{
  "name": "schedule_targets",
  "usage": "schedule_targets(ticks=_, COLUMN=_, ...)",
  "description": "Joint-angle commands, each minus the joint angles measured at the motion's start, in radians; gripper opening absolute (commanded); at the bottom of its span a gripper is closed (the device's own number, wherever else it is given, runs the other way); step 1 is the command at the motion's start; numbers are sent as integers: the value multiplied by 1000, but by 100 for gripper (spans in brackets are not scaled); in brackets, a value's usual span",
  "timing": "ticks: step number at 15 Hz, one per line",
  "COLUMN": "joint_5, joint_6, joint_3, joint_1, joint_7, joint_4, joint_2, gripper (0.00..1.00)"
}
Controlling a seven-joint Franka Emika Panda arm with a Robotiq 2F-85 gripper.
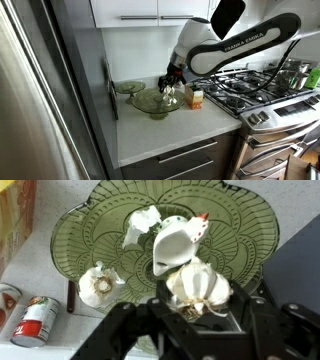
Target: Lift the lid off the small tea pot and put it on the kitchen counter, pick up the small tea pot and put it on the tray, pick up the lid and put it back on the small teapot
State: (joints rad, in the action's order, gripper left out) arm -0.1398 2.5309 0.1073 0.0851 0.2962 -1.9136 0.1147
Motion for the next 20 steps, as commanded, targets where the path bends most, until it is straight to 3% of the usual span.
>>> schedule_targets(ticks=1, joint_5=-6, joint_6=19, joint_3=-26, joint_1=10, joint_7=-7, joint_4=34, joint_2=41, gripper=36)
schedule_targets(ticks=20, joint_5=37, joint_6=-74, joint_3=-28, joint_1=14, joint_7=-72, joint_4=35, joint_2=42, gripper=36)
